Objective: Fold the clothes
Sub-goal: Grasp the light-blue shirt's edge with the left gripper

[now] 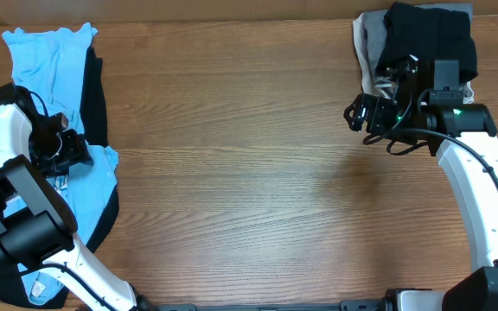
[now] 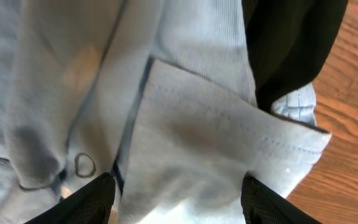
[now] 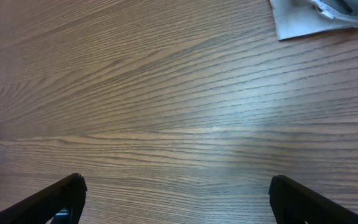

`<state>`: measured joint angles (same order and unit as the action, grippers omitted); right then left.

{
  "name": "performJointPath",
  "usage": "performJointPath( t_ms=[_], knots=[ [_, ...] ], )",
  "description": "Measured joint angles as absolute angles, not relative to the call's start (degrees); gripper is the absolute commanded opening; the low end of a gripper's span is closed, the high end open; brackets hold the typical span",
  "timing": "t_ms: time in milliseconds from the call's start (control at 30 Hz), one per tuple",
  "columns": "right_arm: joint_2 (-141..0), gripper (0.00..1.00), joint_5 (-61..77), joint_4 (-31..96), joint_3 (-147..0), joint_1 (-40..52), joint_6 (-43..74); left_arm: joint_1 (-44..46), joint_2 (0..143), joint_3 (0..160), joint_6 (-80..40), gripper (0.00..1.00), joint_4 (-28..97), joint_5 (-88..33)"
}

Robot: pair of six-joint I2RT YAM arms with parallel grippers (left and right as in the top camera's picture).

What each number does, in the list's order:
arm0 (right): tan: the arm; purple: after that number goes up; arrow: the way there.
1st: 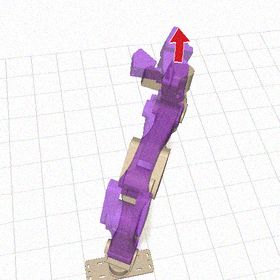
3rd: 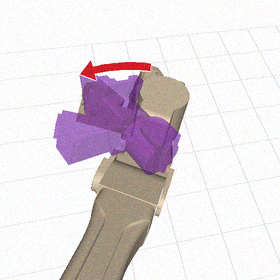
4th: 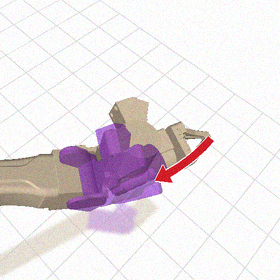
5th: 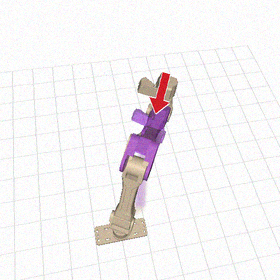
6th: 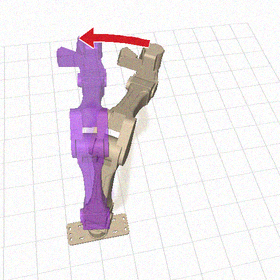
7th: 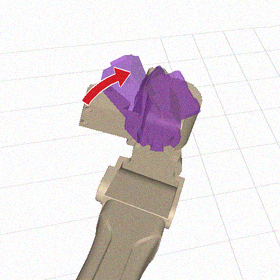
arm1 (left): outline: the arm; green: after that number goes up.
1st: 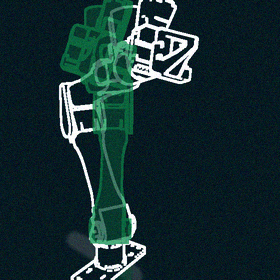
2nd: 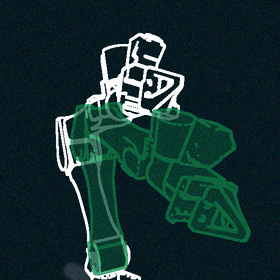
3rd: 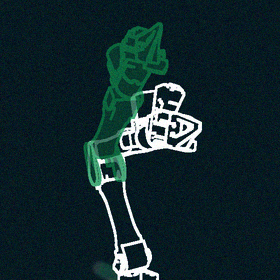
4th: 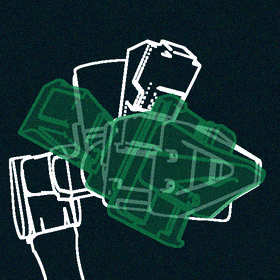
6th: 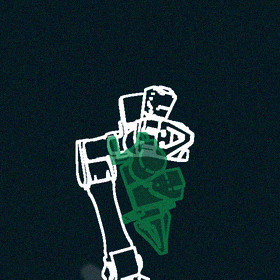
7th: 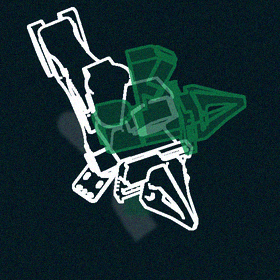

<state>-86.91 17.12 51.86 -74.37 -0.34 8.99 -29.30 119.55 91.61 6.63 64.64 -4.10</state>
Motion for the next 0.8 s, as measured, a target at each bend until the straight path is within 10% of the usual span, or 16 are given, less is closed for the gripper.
performJointPath(
  t_ms=[800],
  knots=[
    [-86.9, 0.97, 16.5, 51.9, -74.4, -0.3, 9.0, -29.3, 120.2, 88.8, 6.6, 0.40, 59.9, -4.2]
  ],
)
